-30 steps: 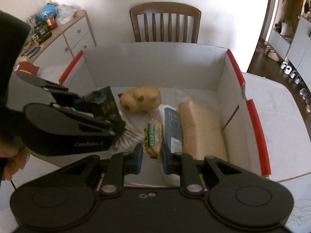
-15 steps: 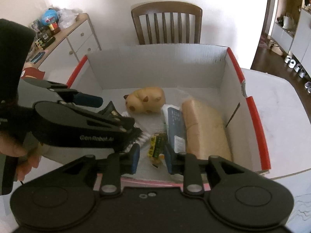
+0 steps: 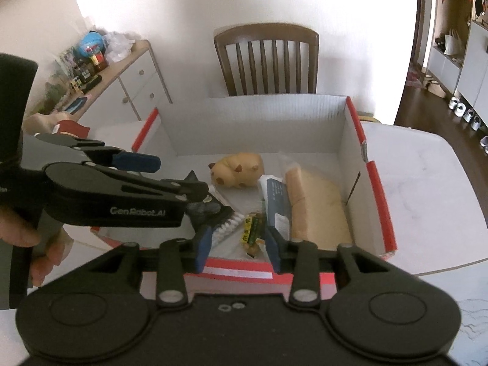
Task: Organize objects
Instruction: 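Lower the bag and snack bar into the box and open both grippers, then withdraw both grippers from the box back toward the remaining items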
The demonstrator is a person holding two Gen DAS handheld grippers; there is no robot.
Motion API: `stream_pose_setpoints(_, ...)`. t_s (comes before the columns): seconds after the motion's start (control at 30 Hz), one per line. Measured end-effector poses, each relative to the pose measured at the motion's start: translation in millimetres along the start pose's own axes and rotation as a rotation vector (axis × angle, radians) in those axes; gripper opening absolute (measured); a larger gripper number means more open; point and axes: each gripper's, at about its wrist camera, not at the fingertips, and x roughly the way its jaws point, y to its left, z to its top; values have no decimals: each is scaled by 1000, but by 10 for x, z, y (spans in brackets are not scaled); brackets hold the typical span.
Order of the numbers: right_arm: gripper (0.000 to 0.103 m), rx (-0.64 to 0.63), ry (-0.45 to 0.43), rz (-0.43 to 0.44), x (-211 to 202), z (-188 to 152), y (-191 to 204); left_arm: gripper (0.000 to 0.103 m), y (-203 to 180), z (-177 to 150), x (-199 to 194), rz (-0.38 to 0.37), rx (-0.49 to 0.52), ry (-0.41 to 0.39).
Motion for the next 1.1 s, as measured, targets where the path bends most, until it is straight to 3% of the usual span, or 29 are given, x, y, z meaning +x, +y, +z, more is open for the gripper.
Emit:
stream_pose_setpoints(0.5, 40, -36, -74, 1, -569, -238, -56, 66, -280, -262, -706, -2, -19, -105)
stream_pose_setpoints(0.97, 51, -78, -150, 52, -1159, -699, -137, 67, -745, -601, -1372, -95, -58, -205)
stream_pose_setpoints(1.1, 57, -71, -168, 56, -1319, -887, -209, 77, -850, -735, -1515, -102, -67, -228)
